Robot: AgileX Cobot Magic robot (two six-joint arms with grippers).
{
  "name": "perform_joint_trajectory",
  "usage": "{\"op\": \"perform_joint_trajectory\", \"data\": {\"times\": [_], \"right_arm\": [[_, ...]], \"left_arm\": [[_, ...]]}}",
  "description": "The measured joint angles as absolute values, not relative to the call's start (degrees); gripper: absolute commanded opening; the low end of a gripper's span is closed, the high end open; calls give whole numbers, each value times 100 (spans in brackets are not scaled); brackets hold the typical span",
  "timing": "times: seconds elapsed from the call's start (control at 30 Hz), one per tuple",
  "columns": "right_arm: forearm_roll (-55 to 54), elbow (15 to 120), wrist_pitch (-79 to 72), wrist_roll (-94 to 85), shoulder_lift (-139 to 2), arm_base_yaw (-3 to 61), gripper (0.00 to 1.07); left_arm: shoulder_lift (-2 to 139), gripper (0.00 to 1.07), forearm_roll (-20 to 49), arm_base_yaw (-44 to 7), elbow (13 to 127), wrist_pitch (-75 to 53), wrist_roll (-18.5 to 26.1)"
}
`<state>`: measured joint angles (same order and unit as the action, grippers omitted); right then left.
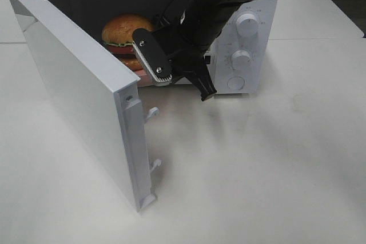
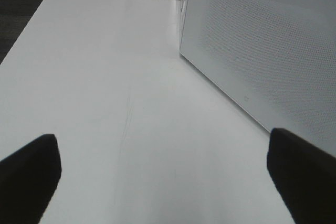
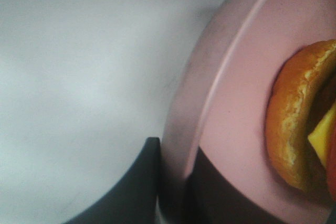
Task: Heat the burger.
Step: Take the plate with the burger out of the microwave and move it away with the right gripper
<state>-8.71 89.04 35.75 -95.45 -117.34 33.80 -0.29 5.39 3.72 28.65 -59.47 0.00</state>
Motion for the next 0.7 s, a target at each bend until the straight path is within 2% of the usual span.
{"op": "perform_joint_trajectory", "data": {"times": [0.7], "right_arm": [[-1043, 7242, 3386, -9740, -10428, 3449, 0]], "left_arm": [[-29, 100, 539, 372, 2865, -5947, 0]]}}
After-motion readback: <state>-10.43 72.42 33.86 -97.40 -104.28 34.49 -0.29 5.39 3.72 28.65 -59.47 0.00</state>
